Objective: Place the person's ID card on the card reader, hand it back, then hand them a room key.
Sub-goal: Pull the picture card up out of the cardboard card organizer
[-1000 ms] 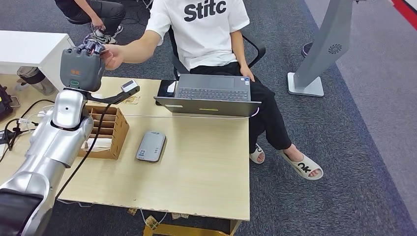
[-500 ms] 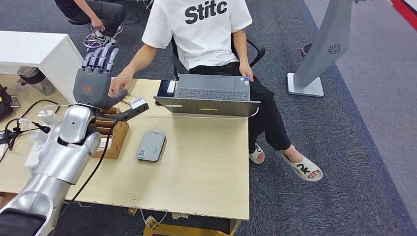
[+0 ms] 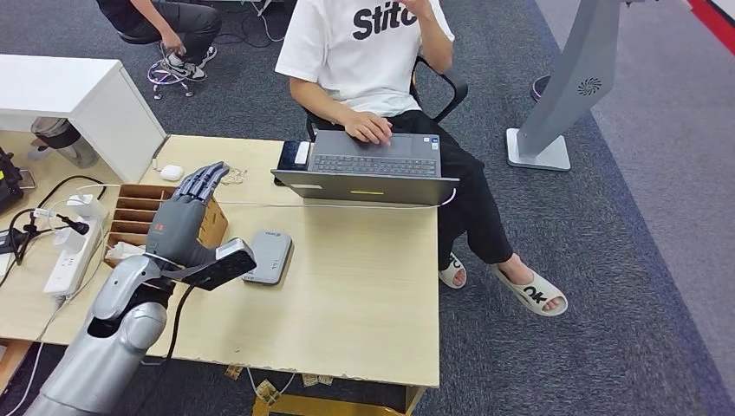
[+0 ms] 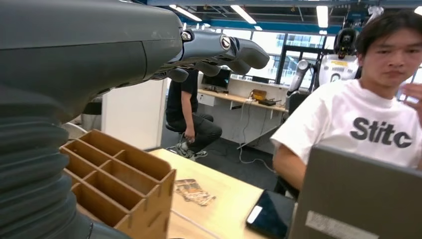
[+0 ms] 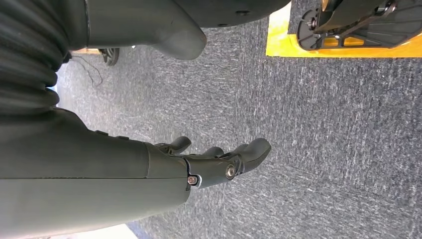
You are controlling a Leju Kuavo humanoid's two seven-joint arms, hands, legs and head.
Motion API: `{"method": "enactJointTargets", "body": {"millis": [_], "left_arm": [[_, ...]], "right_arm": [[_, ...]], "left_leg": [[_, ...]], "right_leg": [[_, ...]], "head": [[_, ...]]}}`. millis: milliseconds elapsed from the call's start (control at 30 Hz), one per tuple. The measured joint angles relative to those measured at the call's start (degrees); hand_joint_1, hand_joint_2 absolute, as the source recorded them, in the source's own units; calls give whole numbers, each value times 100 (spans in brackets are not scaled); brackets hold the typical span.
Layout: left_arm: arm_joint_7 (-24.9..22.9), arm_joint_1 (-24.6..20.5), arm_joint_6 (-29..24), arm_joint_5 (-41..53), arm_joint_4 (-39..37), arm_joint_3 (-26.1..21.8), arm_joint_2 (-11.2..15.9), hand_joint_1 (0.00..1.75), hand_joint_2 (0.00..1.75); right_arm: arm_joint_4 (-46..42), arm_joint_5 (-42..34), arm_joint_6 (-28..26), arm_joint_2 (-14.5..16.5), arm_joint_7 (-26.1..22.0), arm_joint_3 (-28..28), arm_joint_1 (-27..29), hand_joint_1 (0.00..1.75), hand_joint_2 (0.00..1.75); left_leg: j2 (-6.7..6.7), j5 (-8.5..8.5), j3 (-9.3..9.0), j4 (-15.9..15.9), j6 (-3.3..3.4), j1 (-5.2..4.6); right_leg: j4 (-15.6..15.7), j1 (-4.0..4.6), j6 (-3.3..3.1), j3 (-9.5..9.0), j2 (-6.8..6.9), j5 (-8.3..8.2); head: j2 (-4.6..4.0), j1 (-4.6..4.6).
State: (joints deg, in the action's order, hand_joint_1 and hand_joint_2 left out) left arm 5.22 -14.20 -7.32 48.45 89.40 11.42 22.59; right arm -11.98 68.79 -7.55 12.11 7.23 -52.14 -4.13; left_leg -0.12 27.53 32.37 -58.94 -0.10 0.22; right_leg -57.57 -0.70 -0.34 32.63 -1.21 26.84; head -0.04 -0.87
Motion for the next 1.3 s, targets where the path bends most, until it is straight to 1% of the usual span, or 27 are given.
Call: {"method": "enactJointTargets", "body": {"millis": [267, 400, 600, 833, 1067, 1300], "left_arm": [[-543, 682, 364, 594, 715, -476, 703, 0, 175], [-679, 1135, 338, 1007, 989, -723, 897, 0, 175], [-798, 1623, 322, 1254, 1193, -877, 957, 0, 175], [-845, 1833, 441, 1218, 1216, -908, 959, 0, 175], [-1020, 1851, 551, 1326, 1139, -951, 962, 0, 175], [-1120, 1653, 588, 1359, 842, -1059, 962, 0, 175]], "right_arm": [[0, -124, -25, 0, 2, -136, 28, 0, 175], [0, -151, -34, 9, 3, -200, 31, 0, 175], [-1, -161, -42, 23, 7, -259, 31, 0, 175], [-2, -164, -43, 27, 7, -305, 30, 0, 175], [-2, -142, -43, 28, 14, -335, 29, 0, 175], [-2, -101, -41, 28, 16, -338, 26, 0, 175]], "left_leg": [[-1, -2, 1, 2, -3, 2], [-3, -2, 2, 2, -3, 1], [-5, -2, 4, 2, -2, -1], [-8, -2, 4, 2, -2, 0], [-9, -3, 4, 2, -3, 1], [-12, -3, 4, 2, -3, 1]], "right_leg": [[-1, 1, 0, 0, 1, 0], [-1, 0, -1, 0, 1, 1], [1, 0, 0, 0, 2, 1], [1, 0, 0, 0, 5, 0], [1, 0, 0, 0, 8, 0], [1, 0, 0, 0, 13, 0]], "head": [[1, 0], [0, 0], [1, 1], [-1, 1], [1, 0], [1, 0]]}}
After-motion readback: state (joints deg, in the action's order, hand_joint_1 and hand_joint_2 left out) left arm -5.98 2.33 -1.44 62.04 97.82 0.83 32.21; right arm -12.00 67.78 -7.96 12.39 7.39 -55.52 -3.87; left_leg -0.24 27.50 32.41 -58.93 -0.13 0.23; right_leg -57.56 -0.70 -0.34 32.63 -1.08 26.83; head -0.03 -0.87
